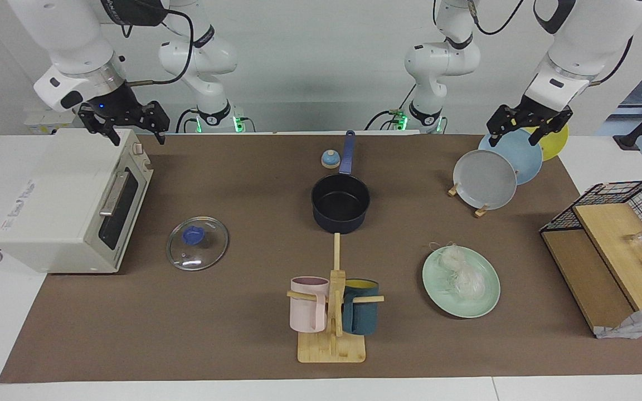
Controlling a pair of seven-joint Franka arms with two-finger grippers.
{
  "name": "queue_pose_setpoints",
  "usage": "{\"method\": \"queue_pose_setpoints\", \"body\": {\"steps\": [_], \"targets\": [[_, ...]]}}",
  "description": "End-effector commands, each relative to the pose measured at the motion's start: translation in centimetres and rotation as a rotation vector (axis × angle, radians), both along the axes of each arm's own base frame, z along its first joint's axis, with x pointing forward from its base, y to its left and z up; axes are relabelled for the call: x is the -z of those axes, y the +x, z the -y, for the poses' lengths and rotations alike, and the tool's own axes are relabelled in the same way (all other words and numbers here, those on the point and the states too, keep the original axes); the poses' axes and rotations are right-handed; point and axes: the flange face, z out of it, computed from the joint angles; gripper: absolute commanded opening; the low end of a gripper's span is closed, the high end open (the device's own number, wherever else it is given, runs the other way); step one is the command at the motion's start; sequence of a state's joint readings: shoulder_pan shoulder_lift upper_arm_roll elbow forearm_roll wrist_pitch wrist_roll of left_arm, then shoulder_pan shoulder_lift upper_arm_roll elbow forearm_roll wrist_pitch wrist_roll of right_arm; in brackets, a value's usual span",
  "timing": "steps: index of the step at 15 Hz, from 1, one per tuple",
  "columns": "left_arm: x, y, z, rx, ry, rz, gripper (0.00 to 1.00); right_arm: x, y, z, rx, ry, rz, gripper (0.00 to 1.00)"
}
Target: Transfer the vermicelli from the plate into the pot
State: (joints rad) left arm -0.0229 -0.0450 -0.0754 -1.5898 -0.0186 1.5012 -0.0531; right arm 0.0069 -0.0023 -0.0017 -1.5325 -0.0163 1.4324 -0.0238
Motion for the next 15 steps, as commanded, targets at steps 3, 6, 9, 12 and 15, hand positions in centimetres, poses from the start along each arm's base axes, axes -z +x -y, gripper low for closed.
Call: {"method": "queue_pose_setpoints", "body": {"steps": [3,6,9,12,15], "targets": [[-0.1,0.3,0.1,-0.003,-0.013,0.03,1.0,-0.1,-0.2,-0.2,0.007,0.005,0.0,1.0],[0.0,0.2,0.2,0.0,-0.014,0.027,1.0,-0.1,0.1,-0.3,0.005,0.005,0.021,1.0],[0.0,0.3,0.4,-0.004,-0.036,0.029,1.0,1.0,1.2,-0.6,0.002,0.019,0.059,1.0],[0.3,0.6,0.5,-0.005,-0.04,0.032,1.0,4.7,2.4,-2.3,-0.027,0.022,0.079,1.0],[3.7,3.4,1.5,0.001,-0.045,0.023,1.0,10.8,5.1,-3.8,-0.052,0.024,0.085,1.0]]}}
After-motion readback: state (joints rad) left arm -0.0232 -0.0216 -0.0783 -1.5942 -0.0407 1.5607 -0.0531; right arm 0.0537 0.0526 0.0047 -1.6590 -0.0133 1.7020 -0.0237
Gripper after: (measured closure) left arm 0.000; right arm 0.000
